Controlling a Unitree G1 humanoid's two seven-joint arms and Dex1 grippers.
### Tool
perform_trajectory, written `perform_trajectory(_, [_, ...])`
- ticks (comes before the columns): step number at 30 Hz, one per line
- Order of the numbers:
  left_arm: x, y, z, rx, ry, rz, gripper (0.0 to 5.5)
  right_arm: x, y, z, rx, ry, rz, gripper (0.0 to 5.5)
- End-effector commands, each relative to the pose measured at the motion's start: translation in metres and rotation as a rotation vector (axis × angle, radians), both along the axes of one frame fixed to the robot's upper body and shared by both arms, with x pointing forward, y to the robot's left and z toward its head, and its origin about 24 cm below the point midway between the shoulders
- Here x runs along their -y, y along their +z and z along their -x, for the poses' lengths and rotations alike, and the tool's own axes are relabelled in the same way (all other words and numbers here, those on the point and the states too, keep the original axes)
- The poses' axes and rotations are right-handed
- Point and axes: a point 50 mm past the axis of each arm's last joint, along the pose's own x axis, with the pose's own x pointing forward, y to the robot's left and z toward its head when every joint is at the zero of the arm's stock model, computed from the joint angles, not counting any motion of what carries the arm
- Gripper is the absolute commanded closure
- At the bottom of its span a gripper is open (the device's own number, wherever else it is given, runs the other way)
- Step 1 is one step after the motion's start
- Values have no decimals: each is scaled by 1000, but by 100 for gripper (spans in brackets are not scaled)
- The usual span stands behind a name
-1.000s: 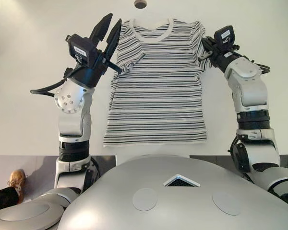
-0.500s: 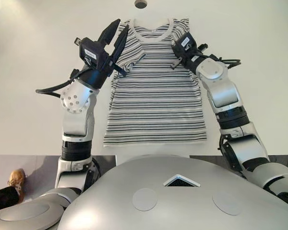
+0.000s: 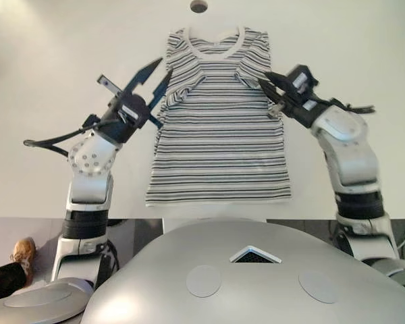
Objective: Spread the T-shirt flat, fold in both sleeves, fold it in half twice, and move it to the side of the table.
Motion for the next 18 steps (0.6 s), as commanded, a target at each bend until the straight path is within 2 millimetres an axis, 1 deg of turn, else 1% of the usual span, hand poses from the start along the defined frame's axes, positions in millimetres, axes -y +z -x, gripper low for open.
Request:
perform_trajectory(1, [-13, -14, 26, 58, -77, -281, 445, 49, 10, 46, -13, 87, 130, 466])
perform_trajectory(2, [-18, -16, 34, 59, -95, -316, 445, 60, 8, 59, -17, 89, 198, 466])
perform_trajectory(4, [-26, -20, 50, 44, -133, -377, 445, 71, 2, 86, -42, 165, 319, 466])
perform_trajectory(6, [-35, -25, 67, -11, -185, -441, 445, 74, -3, 113, -91, 287, 441, 466])
perform_trajectory(7, [-40, -28, 80, -41, -228, -490, 445, 77, -4, 126, -126, 349, 510, 466])
perform_trajectory(9, [-54, -36, 103, -117, -291, -588, 445, 81, -6, 142, -170, 432, 607, 466])
perform_trajectory(12, [-68, -45, 128, -201, -357, -684, 445, 83, -9, 145, -180, 507, 722, 466])
perform_trajectory(15, [-77, -49, 136, -216, -392, -757, 445, 80, -13, 138, -148, 549, 761, 466])
perform_trajectory(18, [-80, -52, 139, -215, -438, -801, 445, 74, -14, 132, -107, 547, 765, 466])
